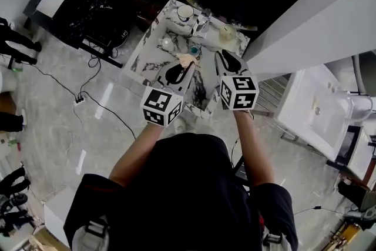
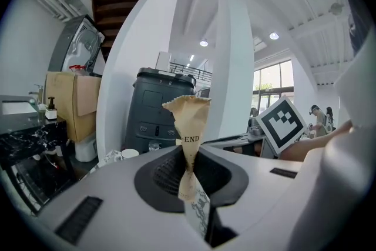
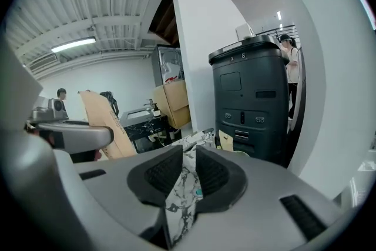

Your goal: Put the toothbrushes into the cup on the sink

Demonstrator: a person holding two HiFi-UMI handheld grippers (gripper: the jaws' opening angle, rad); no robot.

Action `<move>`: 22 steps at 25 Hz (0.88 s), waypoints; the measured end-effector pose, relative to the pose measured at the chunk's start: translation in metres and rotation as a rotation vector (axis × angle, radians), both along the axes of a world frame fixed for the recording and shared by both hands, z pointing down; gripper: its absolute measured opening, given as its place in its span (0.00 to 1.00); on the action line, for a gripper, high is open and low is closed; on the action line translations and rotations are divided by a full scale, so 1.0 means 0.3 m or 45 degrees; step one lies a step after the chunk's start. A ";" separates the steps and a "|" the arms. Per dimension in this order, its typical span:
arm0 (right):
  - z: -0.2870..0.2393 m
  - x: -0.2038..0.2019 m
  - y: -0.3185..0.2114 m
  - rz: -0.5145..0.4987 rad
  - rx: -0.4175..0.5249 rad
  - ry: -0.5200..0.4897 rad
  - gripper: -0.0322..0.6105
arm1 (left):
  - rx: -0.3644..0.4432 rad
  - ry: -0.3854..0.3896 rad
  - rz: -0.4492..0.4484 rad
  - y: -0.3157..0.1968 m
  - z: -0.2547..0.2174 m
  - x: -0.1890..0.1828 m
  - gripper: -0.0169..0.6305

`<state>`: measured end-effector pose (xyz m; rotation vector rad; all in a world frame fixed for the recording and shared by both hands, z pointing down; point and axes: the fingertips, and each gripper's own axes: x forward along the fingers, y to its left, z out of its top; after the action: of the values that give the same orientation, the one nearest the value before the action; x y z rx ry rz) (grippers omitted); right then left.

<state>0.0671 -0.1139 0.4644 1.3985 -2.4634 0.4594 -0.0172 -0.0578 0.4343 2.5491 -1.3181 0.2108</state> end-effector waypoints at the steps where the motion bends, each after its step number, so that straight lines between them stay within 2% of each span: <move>1: -0.011 -0.007 0.011 0.006 0.002 -0.016 0.18 | 0.005 -0.001 0.006 0.008 -0.004 -0.005 0.09; 5: -0.055 -0.031 0.053 0.027 0.032 -0.054 0.16 | 0.022 0.010 0.022 0.036 -0.019 -0.025 0.09; 22: -0.102 -0.088 0.169 0.058 0.077 -0.016 0.11 | 0.040 0.037 0.068 0.114 -0.020 -0.075 0.09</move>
<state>0.0406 -0.0632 0.4338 1.4826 -2.4790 0.4082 -0.0397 -0.0237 0.4282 2.6052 -1.2538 0.1641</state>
